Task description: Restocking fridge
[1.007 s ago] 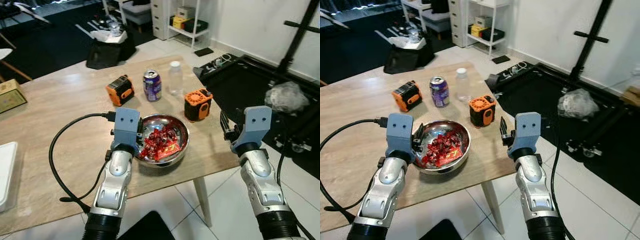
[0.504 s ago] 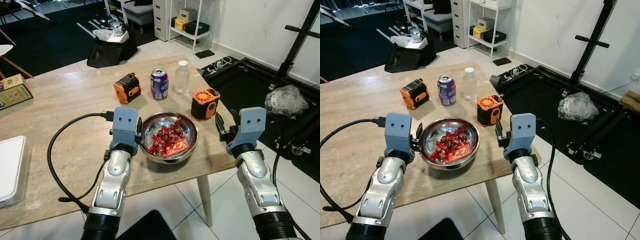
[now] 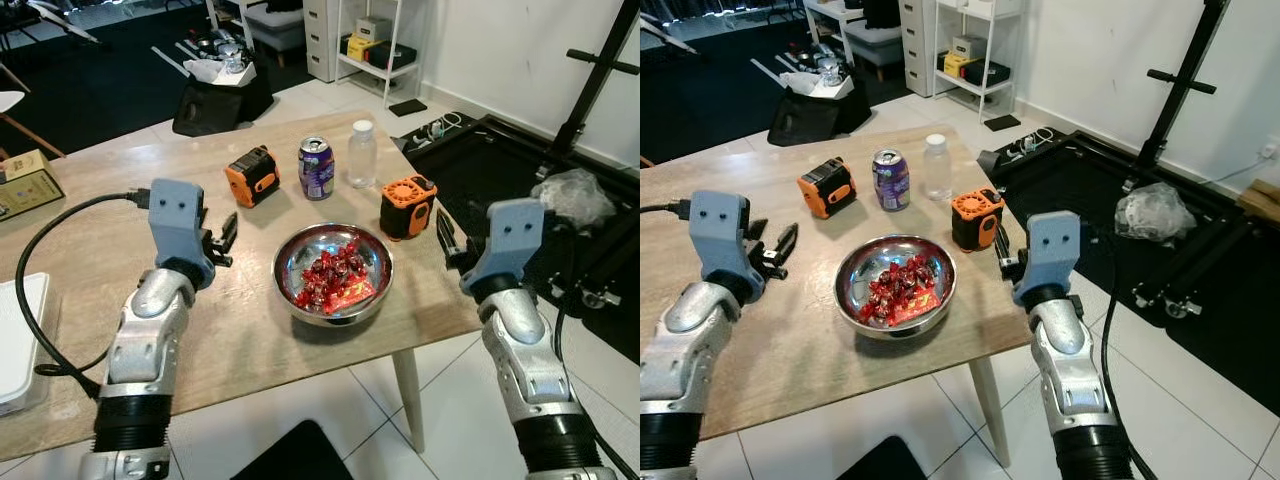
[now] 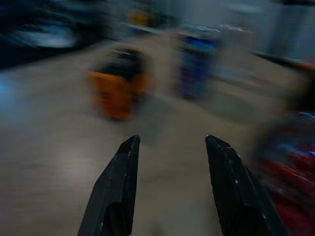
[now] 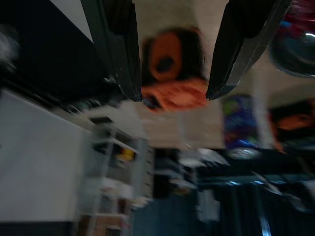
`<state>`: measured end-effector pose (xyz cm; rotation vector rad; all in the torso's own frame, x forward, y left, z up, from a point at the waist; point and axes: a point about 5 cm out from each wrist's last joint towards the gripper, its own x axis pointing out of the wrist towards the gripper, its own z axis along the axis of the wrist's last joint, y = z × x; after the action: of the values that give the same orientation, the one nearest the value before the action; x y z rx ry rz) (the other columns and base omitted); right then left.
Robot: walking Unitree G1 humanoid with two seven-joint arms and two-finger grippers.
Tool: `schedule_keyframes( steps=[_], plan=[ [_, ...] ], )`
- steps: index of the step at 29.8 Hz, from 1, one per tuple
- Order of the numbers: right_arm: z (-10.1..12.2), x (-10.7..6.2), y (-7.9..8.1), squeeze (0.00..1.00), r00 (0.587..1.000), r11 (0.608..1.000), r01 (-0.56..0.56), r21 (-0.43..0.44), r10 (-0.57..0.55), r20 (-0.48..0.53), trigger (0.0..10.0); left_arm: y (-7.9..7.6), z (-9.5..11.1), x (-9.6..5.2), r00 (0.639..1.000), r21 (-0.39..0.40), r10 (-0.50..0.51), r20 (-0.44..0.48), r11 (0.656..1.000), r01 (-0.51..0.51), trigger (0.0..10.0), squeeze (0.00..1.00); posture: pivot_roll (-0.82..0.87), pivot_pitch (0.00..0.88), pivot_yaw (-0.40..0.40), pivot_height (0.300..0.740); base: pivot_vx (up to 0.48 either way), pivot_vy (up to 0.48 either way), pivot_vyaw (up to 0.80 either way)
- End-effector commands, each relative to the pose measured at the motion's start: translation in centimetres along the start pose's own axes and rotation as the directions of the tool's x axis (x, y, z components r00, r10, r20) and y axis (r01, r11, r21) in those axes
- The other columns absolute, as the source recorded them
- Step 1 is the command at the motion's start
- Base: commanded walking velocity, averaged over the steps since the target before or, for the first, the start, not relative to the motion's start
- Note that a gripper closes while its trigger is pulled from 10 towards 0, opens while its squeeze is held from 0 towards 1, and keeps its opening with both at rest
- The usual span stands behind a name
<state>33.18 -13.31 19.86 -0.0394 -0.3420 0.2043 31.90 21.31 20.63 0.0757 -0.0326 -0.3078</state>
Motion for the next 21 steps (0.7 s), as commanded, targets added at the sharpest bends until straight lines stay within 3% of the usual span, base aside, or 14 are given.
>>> schedule_keyframes(
  steps=[1, 4, 7, 8, 11, 12, 16, 17, 21],
  plan=[
    [0.1, 0.0, 0.5, 0.00, 1.000, 0.999, -0.029, 0.017, 0.029, -0.004, 10.0, -0.2, 0.6, -0.4, 0.998, 0.012, -0.067, 0.001, 0.998, 0.067, 10.0, 0.00, -0.05, 0.120, 0.025, 0.740, 0.000, 0.000, 0.00],
    [0.5, 0.0, 0.8, 0.00, 0.999, 0.999, -0.048, 0.003, 0.048, 0.007, 10.0, 0.3, 1.6, -1.4, 0.987, 0.045, -0.152, -0.054, 0.987, 0.154, 10.0, 0.00, -0.04, 0.121, 0.029, 0.740, 0.000, 0.000, 0.00],
    [0.4, 0.0, 0.8, 0.00, 0.999, 0.999, -0.045, 0.001, 0.045, 0.005, 10.0, 1.1, 1.7, -1.6, 0.988, 0.040, -0.123, -0.093, 0.991, 0.127, 10.0, 0.03, -0.03, 0.123, 0.032, 0.740, 0.000, 0.000, 0.00],
    [0.2, -0.1, 0.8, 0.00, 0.999, 0.999, -0.040, 0.003, 0.040, 0.000, 10.0, 1.6, 1.7, -1.6, 0.988, 0.016, -0.114, -0.107, 0.993, 0.116, 10.0, 0.71, -0.03, 0.123, 0.034, 0.740, 0.000, 0.000, 0.00],
    [0.0, -0.1, 0.8, 0.00, 0.999, 0.999, -0.037, 0.005, 0.037, -0.003, 10.0, 1.9, 1.6, -1.6, 0.987, -0.002, -0.110, -0.116, 0.994, 0.111, 10.0, 0.71, -0.02, 0.123, 0.034, 0.740, 0.000, 0.000, 0.00],
    [-0.1, -0.2, 0.8, 0.00, 0.999, 0.999, -0.035, 0.007, 0.035, -0.007, 10.0, 2.1, 1.4, -1.5, 0.984, -0.029, -0.118, -0.131, 0.993, 0.115, 10.0, 1.00, -0.02, 0.124, 0.034, 0.740, 0.000, 0.000, 0.00],
    [-0.4, -0.2, 0.8, 0.00, 0.999, 1.000, -0.030, 0.010, 0.030, -0.019, 10.0, 1.1, 0.8, -0.3, 0.967, -0.076, -0.190, -0.168, 0.981, 0.180, 10.0, 1.00, -0.02, 0.126, 0.037, 0.740, 0.000, 0.000, 0.00],
    [-0.4, -0.2, 0.7, 0.00, 0.999, 1.000, -0.026, 0.010, 0.027, -0.022, 10.0, 1.0, 0.8, 0.1, 0.964, -0.082, -0.203, -0.175, 0.978, 0.191, 10.0, 0.00, -0.03, 0.127, 0.041, 0.740, 0.000, 0.000, 0.00],
    [-0.4, -0.3, 0.5, 0.00, 0.999, 1.000, -0.017, 0.009, 0.017, -0.028, 10.0, 0.7, 0.7, 1.1, 0.955, -0.108, -0.227, -0.190, 0.972, 0.209, 10.0, 0.00, -0.03, 0.128, 0.042, 0.740, 0.000, 0.000, 0.00]
  ],
)
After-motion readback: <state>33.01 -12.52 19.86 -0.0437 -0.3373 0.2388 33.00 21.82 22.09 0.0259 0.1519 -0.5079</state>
